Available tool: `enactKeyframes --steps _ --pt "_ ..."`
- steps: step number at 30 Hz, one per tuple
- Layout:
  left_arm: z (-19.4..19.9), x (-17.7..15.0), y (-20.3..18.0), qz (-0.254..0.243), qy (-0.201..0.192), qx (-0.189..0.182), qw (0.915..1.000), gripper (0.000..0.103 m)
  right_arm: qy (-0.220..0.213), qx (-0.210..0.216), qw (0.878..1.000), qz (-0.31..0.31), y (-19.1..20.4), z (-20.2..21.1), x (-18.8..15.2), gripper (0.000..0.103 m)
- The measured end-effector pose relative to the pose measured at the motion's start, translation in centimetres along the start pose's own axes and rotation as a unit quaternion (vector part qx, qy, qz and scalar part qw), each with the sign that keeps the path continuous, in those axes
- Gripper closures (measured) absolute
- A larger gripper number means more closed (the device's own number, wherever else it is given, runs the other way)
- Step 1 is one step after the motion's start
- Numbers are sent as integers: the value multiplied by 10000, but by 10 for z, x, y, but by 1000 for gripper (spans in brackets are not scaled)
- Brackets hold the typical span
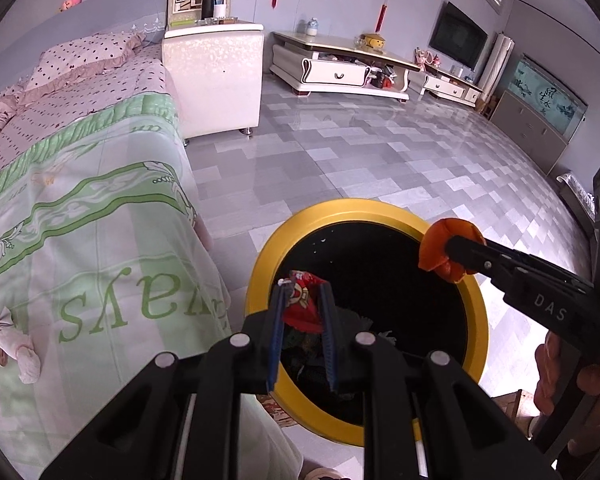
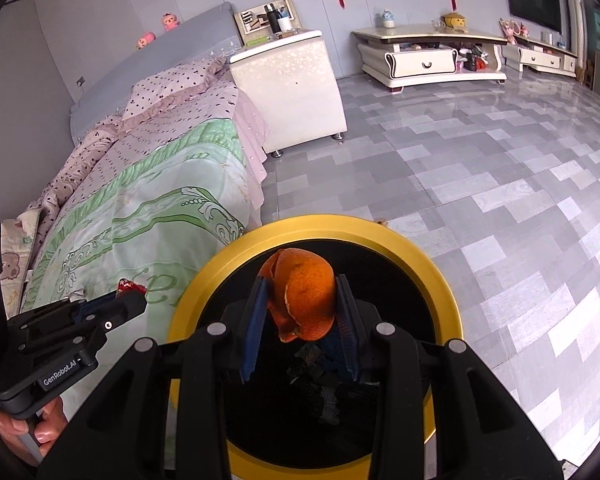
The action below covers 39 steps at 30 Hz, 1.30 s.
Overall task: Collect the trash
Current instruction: 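Open the left tool over the bin while the right tool opens, dropping the orange peel, then move both tools back over the pink and white cloth bundles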
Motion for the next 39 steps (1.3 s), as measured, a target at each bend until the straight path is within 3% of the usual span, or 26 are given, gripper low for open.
enactKeyframes --steps 3,5,11,15,26,32,39 --pt "-3 -1 -2 -19 37 -59 10000 87 -24 -37 10000 -61 -7 1 0 67" --pt "-3 -2 -1 3 44 -76 10000 80 -98 -93 9998 -132 -12 5 2 63" --pt "7 -2 15 233 -14 -114 9997 47 -334 -144 9990 -264 -18 25 13 58" --pt "15 -3 41 244 -106 137 9996 46 -367 -9 9992 -150 -2 31 16 56" --pt "41 -21 167 859 -158 946 9917 46 -85 800 9930 870 143 5 13 52" --pt "50 -40 243 1239 -107 1392 9824 46 229 1210 9815 1469 233 -27 -2 52" --pt "45 -71 325 1626 100 1863 9689 46 754 1554 9649 1978 309 -76 -34 52"
Point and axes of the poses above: each gripper's, at about its wrist camera, not at the fingertips, and z roughly against the way its jaws point, y to its left, x to its top, the point moved 8 cm from there along -z, roughly the way its jaws point, and after that the axes turned 7 degrees about x, right-handed, at the moved point
